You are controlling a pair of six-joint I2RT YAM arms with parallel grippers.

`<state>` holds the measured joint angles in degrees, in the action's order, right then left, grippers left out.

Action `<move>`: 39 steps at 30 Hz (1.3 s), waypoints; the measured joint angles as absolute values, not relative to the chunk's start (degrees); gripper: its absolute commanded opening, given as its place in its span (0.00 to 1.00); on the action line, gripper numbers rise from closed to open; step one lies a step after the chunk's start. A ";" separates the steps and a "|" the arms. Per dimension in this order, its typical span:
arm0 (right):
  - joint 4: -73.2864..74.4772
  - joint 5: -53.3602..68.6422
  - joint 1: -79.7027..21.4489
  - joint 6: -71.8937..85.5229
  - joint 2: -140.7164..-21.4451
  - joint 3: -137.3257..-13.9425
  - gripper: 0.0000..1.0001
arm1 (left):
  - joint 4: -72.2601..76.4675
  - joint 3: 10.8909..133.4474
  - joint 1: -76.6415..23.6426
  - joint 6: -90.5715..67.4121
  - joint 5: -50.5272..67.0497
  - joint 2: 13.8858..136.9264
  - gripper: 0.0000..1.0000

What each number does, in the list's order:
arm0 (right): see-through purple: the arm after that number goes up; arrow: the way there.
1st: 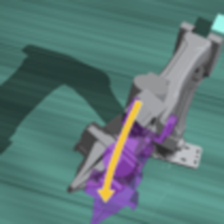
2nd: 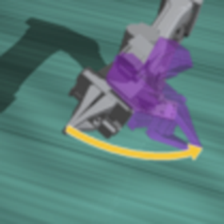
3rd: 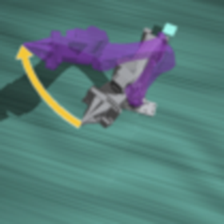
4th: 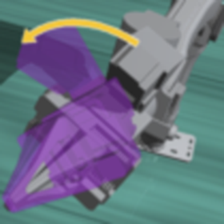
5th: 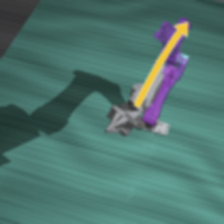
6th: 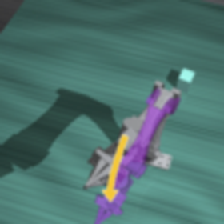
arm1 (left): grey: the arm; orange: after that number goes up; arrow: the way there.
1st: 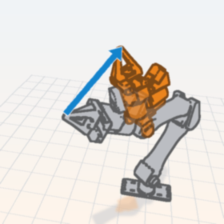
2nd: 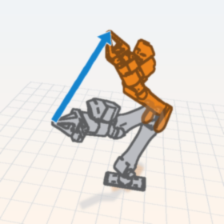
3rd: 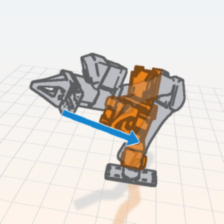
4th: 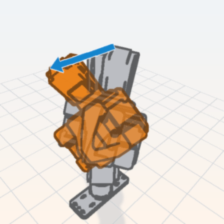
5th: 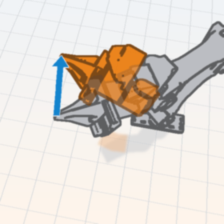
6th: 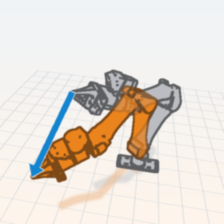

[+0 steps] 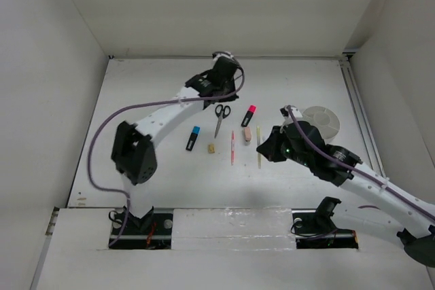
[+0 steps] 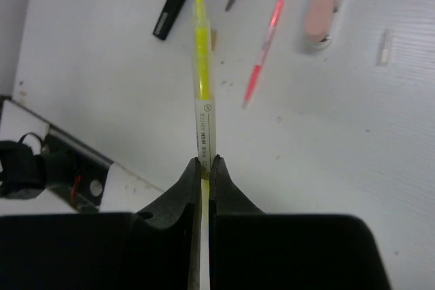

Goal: Sort the stationery into containers
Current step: Pick up the pen cap from the center of the board, then close the pen cap on the pen.

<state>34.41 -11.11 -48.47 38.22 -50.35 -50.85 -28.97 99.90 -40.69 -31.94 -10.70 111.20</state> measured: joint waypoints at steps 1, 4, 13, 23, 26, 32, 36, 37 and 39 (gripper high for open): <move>31.51 -8.54 -48.47 38.17 -50.26 -49.08 0.00 | -27.62 98.00 -40.36 -31.99 -9.98 106.67 0.00; 23.40 -0.67 -48.45 38.17 -50.43 -44.80 0.00 | -21.85 92.97 -39.90 -32.21 -7.38 93.19 0.00; 5.58 13.10 -48.36 38.46 -56.62 -43.09 0.00 | -5.61 75.05 -38.85 -32.53 4.67 68.75 0.00; -0.56 15.86 -48.29 39.48 -57.74 -43.83 0.00 | -1.32 65.71 -38.87 -32.42 7.46 65.91 0.00; -0.89 15.27 -48.12 39.51 -57.74 -44.01 0.00 | 0.19 65.71 -38.87 -32.45 7.44 65.80 0.00; -0.95 13.26 -47.64 40.07 -57.74 -44.12 0.00 | 1.52 65.71 -38.87 -32.45 7.51 65.80 0.00; -0.89 12.60 -47.59 40.18 -57.78 -44.64 0.00 | 1.91 65.58 -38.87 -32.45 7.51 65.80 0.00; -0.91 12.56 -47.53 40.23 -57.82 -45.01 0.00 | 2.02 65.56 -38.87 -32.45 7.51 65.80 0.00; -0.97 12.49 -47.27 40.34 -57.87 -45.78 0.00 | 2.59 65.25 -38.87 -32.51 7.62 65.80 0.00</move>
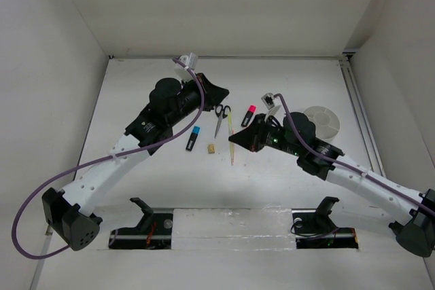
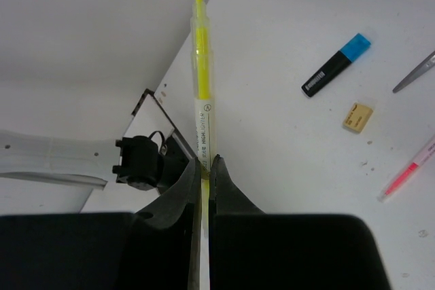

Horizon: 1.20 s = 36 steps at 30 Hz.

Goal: Sort the stationery into containers
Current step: Close the pen cap on the pen.

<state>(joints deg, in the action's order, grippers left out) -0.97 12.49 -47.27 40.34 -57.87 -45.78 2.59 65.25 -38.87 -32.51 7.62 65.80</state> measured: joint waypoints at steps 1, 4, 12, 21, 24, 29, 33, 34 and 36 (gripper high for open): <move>-0.99 12.47 -47.22 40.36 -57.91 -46.15 0.00 | 2.90 65.12 -38.87 -32.53 7.68 65.80 0.00; -1.91 12.45 -47.22 40.36 -58.39 -46.78 0.00 | 3.70 64.60 -38.87 -32.64 7.90 65.80 0.00; -2.28 12.36 -47.22 40.51 -59.77 -47.18 0.00 | 4.51 64.18 -38.87 -32.69 8.49 65.80 0.00; -3.36 11.51 -47.07 40.75 -60.47 -47.44 0.00 | 5.06 63.70 -38.87 -32.73 9.06 65.80 0.00; -3.51 11.38 -46.54 40.75 -60.47 -47.66 0.00 | 5.08 63.29 -38.87 -32.84 9.06 65.80 0.00; -3.73 11.42 -45.78 40.75 -60.47 -48.29 0.00 | 5.15 63.09 -38.87 -32.86 9.06 65.80 0.00; -3.88 11.51 -45.34 40.75 -60.47 -48.29 0.00 | 5.17 63.00 -38.87 -32.86 9.10 65.80 0.00; -3.90 11.66 -45.19 40.75 -60.49 -48.29 0.00 | 5.19 63.00 -38.87 -32.86 9.15 65.80 0.00; -3.90 11.92 -44.95 40.75 -60.58 -48.29 0.00 | 5.26 63.00 -38.87 -32.86 9.32 65.80 0.00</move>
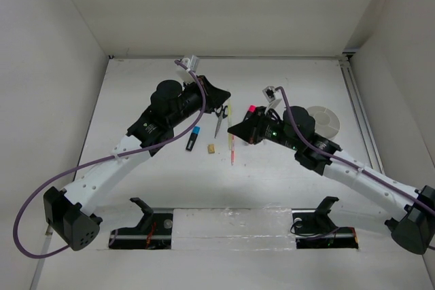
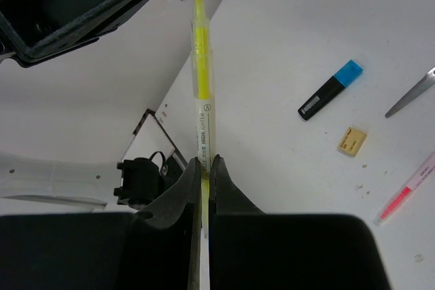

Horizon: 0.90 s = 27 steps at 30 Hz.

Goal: Sort the stationery into containers
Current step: Close the pen cap on the pen.

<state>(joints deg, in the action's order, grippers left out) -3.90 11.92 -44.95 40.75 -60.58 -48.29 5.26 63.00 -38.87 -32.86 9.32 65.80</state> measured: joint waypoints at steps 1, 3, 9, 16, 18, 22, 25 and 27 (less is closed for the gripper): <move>-3.90 12.01 -44.95 40.75 -60.66 -48.29 0.00 | 5.28 63.00 -38.87 -32.86 9.39 65.80 0.00; -3.90 12.05 -44.88 40.75 -60.82 -48.29 0.00 | 5.32 62.98 -38.87 -32.86 9.74 65.80 0.00; -4.27 12.71 -44.53 40.75 -61.23 -48.71 0.00 | 6.50 62.24 -38.83 -32.97 10.79 65.87 0.00; -4.34 12.69 -44.12 40.75 -61.58 -49.63 0.00 | 8.43 60.84 -38.81 -33.45 11.88 66.04 0.00; -4.27 12.67 -44.10 40.75 -61.58 -49.74 0.00 | 8.78 60.73 -38.79 -33.52 11.88 66.06 0.00; -4.32 11.99 -44.10 40.71 -61.21 -49.74 0.00 | 9.26 60.73 -38.79 -33.58 12.01 66.08 0.00; -4.40 10.83 -43.86 40.23 -60.42 -49.65 0.00 | 9.80 60.77 -38.79 -34.13 12.34 66.26 0.00; -4.71 10.63 -43.31 39.86 -59.70 -49.19 0.00 | 10.35 60.77 -38.76 -34.57 12.56 66.46 0.00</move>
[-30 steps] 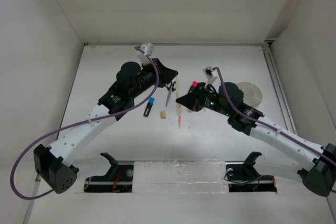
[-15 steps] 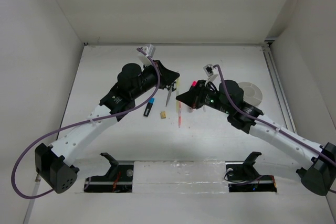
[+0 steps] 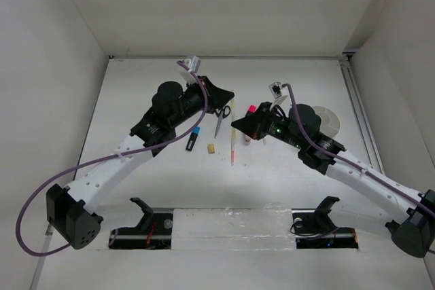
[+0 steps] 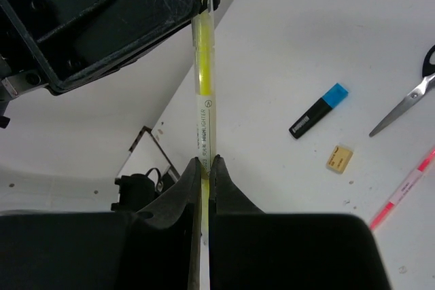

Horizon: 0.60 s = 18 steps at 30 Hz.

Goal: Sort the stationery into containers
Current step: Close the pen cap on the pen.

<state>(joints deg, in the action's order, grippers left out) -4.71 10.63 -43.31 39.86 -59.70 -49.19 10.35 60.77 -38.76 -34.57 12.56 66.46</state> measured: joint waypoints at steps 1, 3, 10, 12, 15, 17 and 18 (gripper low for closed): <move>-4.89 10.70 -42.87 39.68 -59.35 -48.88 0.00 | 10.57 60.80 -38.76 -34.72 12.60 66.63 0.00; -4.97 11.16 -42.02 39.40 -58.96 -48.64 0.00 | 11.05 60.86 -38.72 -34.98 12.60 67.16 0.00; -4.78 13.58 -39.51 38.17 -60.66 -49.65 0.00 | 10.50 63.11 -38.26 -34.98 13.26 70.35 0.00; -4.58 14.48 -39.09 37.98 -62.00 -50.65 0.00 | 10.55 63.13 -37.95 -35.00 13.04 70.46 0.00; -4.71 15.51 -38.96 37.65 -63.96 -52.27 0.00 | 11.14 62.96 -37.58 -35.03 12.49 70.24 0.00; -4.69 15.86 -38.89 37.47 -64.86 -53.12 0.00 | 11.55 62.81 -37.41 -35.03 12.12 70.13 0.00; -4.64 16.14 -38.65 37.39 -65.21 -53.49 0.00 | 11.75 62.74 -37.36 -35.05 11.86 70.08 0.00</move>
